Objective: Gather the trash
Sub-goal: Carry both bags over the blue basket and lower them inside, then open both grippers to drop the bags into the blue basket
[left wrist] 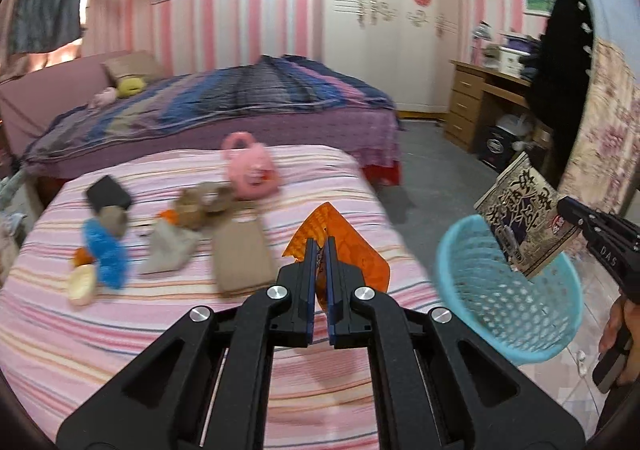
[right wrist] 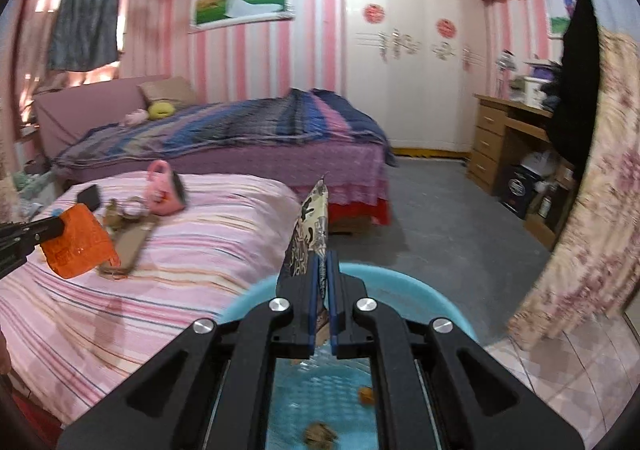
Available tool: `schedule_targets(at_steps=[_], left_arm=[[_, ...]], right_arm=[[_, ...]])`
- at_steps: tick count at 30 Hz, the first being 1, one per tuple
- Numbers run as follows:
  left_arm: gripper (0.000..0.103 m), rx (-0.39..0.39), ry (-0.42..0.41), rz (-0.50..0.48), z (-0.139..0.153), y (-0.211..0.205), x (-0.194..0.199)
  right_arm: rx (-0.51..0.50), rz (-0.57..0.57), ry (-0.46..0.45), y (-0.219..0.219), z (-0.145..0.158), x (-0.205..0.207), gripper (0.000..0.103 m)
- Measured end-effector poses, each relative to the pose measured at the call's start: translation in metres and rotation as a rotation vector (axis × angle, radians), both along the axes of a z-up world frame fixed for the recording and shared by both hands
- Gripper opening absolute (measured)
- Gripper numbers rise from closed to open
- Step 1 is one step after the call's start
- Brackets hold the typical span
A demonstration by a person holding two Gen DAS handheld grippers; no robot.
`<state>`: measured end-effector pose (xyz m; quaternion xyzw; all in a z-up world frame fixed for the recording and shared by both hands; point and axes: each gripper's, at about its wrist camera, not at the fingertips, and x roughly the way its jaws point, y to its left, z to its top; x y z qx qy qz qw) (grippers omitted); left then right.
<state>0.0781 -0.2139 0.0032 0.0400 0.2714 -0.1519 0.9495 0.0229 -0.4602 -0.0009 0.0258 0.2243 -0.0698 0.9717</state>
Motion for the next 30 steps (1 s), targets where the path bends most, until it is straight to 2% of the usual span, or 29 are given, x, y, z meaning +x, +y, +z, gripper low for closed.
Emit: schedule_targets(at_steps=[10,14,19,20,22,23,24,26,28,30], left_arm=[[0.003,0.012,0.02,-0.168,-0.017,-0.109,0.003],[0.003,0.023,0.029,-0.202,-0.024,-0.141,0.007],[0.004,0.047,0.075,-0.22,-0.046,-0.156,0.016],[0.007,0.051,0.083,-0.22,-0.05,-0.156,0.018],[0.026,0.064,0.1,-0.21,-0.058,-0.153,0.021],[0.045,0.064,0.101,-0.19,-0.06,-0.149,0.023],[0.059,0.062,0.097,-0.177,-0.061,-0.143,0.025],[0.069,0.063,0.078,-0.134,-0.06,-0.128,0.029],[0.072,0.064,0.076,-0.123,-0.059,-0.118,0.032],[0.079,0.068,0.06,-0.093,-0.055,-0.102,0.033]], right_arm=[[0.025,-0.106,0.044,-0.073,-0.019,-0.021,0.005],[0.035,-0.124,0.05,-0.078,-0.024,-0.019,0.005],[0.036,-0.128,0.069,-0.083,-0.031,-0.021,0.005],[0.031,-0.128,0.076,-0.082,-0.032,-0.02,0.005],[0.027,-0.128,0.083,-0.082,-0.033,-0.019,0.005],[0.029,-0.127,0.084,-0.082,-0.034,-0.02,0.005],[0.03,-0.127,0.085,-0.082,-0.034,-0.02,0.005],[0.036,-0.125,0.089,-0.081,-0.036,-0.018,0.005],[0.038,-0.124,0.094,-0.08,-0.036,-0.016,0.005],[0.041,-0.118,0.106,-0.077,-0.039,-0.012,0.005]])
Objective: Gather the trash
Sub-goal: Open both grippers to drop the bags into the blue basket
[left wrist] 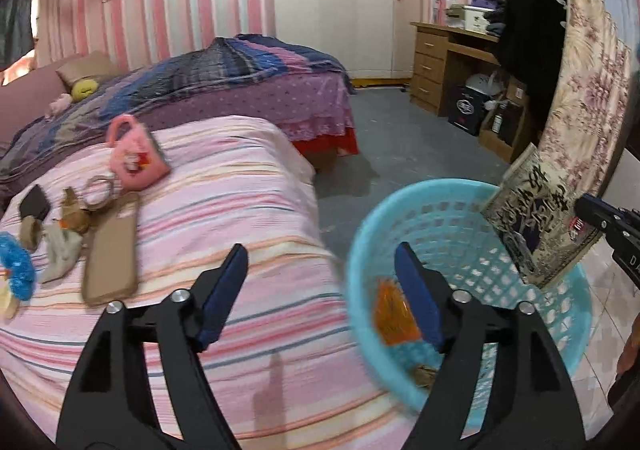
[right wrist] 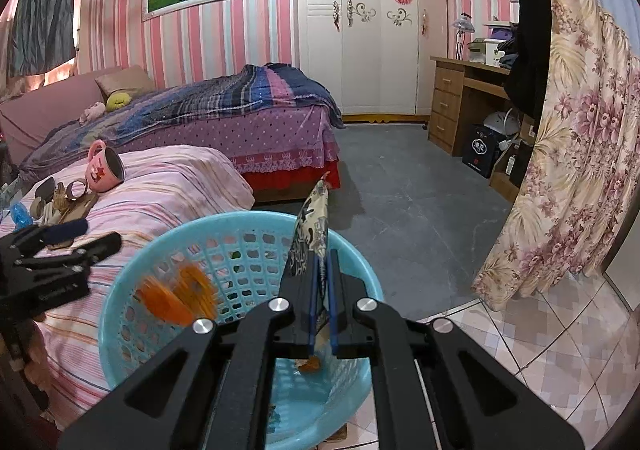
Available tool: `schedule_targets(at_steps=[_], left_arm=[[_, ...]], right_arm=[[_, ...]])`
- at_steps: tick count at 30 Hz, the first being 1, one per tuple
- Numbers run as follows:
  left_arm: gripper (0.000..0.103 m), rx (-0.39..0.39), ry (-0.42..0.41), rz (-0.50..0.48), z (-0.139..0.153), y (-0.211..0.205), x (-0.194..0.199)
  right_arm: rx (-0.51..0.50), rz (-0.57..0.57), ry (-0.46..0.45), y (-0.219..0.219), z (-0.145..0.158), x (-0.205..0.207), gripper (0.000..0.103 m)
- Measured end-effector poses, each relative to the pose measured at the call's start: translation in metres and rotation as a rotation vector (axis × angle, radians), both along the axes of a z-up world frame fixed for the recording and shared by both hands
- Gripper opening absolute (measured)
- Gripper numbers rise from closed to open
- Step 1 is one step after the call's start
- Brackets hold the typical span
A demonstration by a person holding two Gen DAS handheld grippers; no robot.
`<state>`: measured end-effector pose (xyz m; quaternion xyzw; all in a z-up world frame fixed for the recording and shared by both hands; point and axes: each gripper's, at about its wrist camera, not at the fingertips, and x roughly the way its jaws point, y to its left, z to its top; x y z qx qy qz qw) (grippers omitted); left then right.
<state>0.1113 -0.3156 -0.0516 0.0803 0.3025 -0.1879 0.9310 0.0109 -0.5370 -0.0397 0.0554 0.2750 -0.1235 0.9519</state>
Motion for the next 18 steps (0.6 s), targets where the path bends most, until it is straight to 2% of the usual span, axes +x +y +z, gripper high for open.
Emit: schedule_targets(at_steps=[5,6,7,9,10,13,15,18], left_arm=[[0.088,-0.012,-0.038,0.063,0.015,0.041,-0.002],[0.089,-0.011,-0.043,0.073,0.017,0.047,-0.002],[0.09,-0.009,-0.048,0.087,0.02,0.057,-0.002],[0.092,-0.009,-0.056,0.11,0.025,0.074,-0.002],[0.093,-0.006,-0.061,0.125,0.027,0.083,-0.002],[0.094,0.003,-0.073,0.17,0.034,0.113,-0.004],[0.095,0.007,-0.082,0.2,0.038,0.134,-0.005],[0.097,0.012,-0.096,0.245,0.044,0.162,-0.006]], right_arm=[[0.009,-0.009,0.04,0.005,-0.006,0.009,0.006],[0.011,-0.021,0.056,0.006,-0.008,0.012,0.009],[0.012,-0.031,0.066,0.008,-0.009,0.014,0.015],[0.011,-0.047,0.066,0.012,-0.01,0.016,0.064],[0.01,-0.05,0.062,0.013,-0.011,0.016,0.069],[0.011,-0.062,0.063,0.021,-0.01,0.021,0.071],[0.01,-0.068,0.046,0.031,-0.007,0.025,0.083],[-0.005,-0.058,0.025,0.05,-0.001,0.033,0.086]])
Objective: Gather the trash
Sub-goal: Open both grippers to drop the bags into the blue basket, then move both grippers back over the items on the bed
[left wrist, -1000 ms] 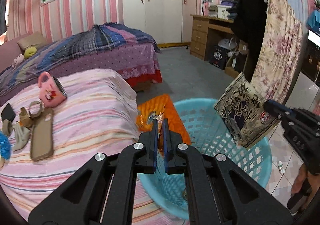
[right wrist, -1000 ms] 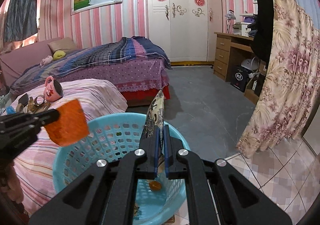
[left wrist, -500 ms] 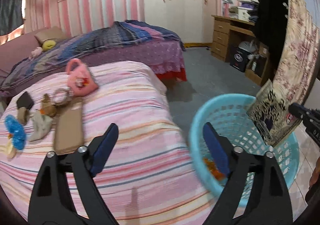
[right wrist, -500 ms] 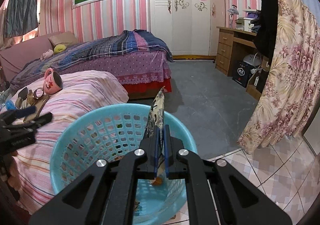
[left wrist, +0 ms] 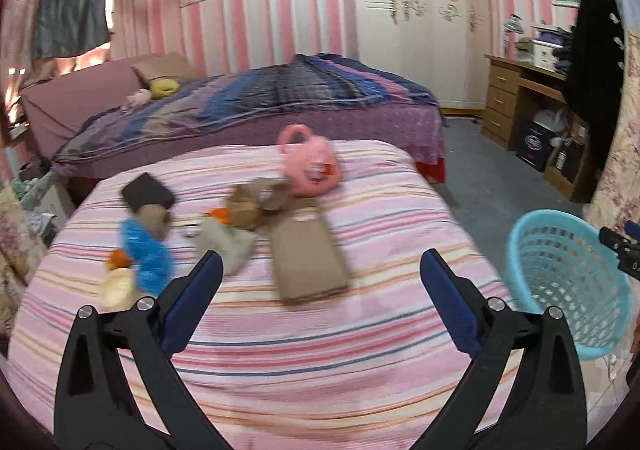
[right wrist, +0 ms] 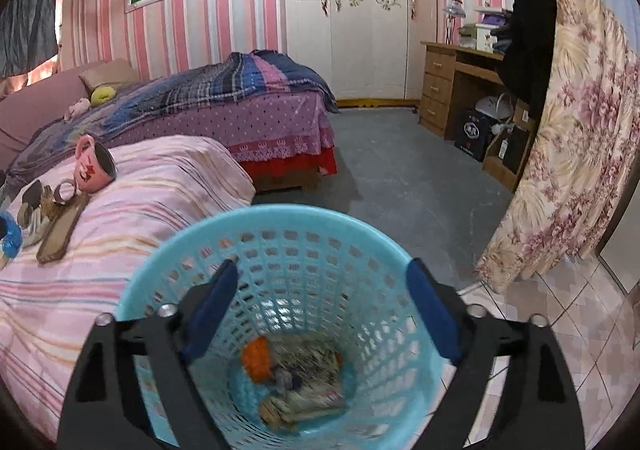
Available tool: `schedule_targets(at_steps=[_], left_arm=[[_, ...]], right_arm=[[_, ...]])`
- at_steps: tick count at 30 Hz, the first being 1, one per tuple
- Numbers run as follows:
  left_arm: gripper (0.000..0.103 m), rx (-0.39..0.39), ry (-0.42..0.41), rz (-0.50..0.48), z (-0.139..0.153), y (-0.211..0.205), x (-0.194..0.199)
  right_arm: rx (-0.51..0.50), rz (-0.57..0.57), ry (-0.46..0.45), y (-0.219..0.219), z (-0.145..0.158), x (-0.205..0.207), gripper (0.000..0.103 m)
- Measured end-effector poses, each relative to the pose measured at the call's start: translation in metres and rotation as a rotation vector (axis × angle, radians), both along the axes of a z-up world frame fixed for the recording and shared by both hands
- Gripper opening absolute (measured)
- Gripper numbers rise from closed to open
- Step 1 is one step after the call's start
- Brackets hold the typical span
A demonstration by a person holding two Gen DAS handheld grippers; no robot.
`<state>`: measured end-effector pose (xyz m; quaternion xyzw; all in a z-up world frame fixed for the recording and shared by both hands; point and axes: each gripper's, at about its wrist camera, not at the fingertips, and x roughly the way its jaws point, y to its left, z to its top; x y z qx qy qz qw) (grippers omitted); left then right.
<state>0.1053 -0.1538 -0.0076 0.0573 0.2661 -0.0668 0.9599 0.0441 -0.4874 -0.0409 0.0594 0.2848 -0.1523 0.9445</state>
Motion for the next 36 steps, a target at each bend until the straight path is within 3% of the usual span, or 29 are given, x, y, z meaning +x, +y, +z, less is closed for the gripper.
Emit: schedule_targets(at_steps=[3,9,15,25,33,36], left_arm=[[0.097,0.002,-0.008,0.044,0.005,0.033,0.001],[0.097,0.033,-0.026,0.116,0.008,0.084,0.01],[0.097,-0.012,0.031,0.189,-0.009,0.138,0.023],[0.097,0.033,0.05,0.254,-0.026,0.187,0.029],[0.098,-0.036,0.115,0.316,-0.043,0.225,0.047],[0.097,-0.029,0.129,0.321,-0.05,0.23,0.052]], right_arm=[[-0.012,0.025,-0.019,0.022,0.005,0.01,0.092],[-0.035,0.098,-0.032,0.074,0.016,0.033,0.093],[-0.036,0.16,-0.038,0.126,0.019,0.05,0.094],[-0.052,0.251,-0.025,0.196,0.013,0.072,0.094],[-0.067,0.282,-0.006,0.224,0.003,0.088,0.095],[-0.074,0.291,0.007,0.232,-0.002,0.094,0.095]])
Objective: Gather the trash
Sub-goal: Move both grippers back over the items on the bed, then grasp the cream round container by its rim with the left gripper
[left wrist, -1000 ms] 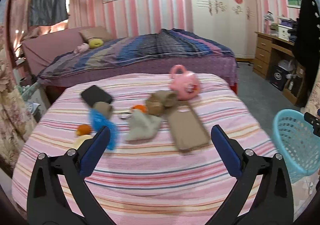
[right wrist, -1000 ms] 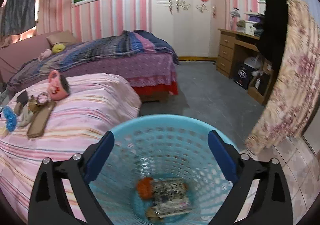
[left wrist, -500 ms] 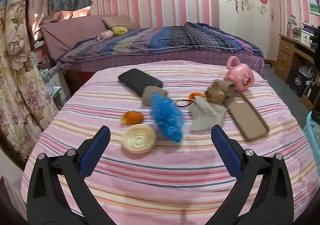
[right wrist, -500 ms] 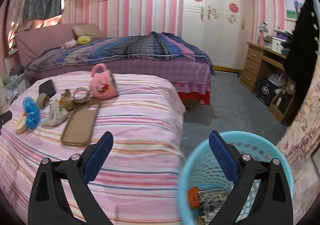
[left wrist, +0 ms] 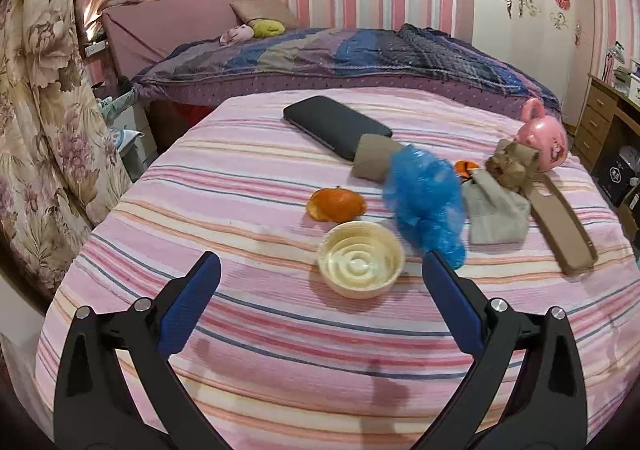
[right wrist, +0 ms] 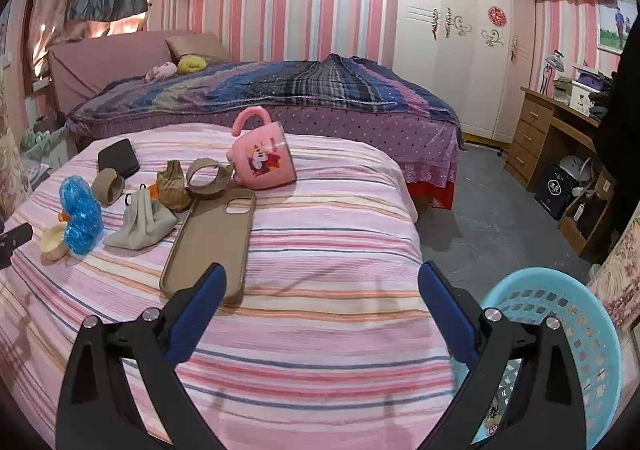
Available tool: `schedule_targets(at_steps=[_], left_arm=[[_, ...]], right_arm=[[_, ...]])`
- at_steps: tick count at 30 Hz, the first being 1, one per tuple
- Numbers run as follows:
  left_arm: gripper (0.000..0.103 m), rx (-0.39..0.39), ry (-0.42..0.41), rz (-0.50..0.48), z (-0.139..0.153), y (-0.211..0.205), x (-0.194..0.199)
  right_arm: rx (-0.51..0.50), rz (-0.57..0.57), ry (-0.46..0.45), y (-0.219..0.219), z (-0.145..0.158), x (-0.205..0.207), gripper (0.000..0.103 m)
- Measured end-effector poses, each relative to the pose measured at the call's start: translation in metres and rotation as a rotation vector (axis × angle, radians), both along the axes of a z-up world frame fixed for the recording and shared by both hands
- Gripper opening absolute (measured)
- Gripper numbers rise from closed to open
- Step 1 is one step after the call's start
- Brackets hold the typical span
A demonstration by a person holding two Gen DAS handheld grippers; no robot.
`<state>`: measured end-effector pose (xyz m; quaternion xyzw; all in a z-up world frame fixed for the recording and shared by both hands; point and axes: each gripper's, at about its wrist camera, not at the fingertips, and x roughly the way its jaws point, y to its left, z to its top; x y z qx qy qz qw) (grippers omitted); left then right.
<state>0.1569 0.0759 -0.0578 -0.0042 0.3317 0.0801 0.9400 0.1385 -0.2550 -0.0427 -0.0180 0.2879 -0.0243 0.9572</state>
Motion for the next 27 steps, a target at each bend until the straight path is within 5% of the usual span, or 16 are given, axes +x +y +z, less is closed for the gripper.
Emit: schedule_targets(at_steps=[14,20,27], left_arm=[[0.097,-0.018,0.126,-0.052,-0.028,0.001,0.02],[0.097,-0.093,0.192,-0.07,-0.037,0.003,0.038],[0.078,-0.11,0.206,-0.077,-0.038,-0.005,0.051]], right_arm=[[0.036,-0.008,0.042,0.002,-0.011,0.019,0.095],[0.03,-0.006,0.056,0.004,-0.013,0.022,0.095],[0.02,-0.003,0.064,0.006,-0.015,0.023,0.095]])
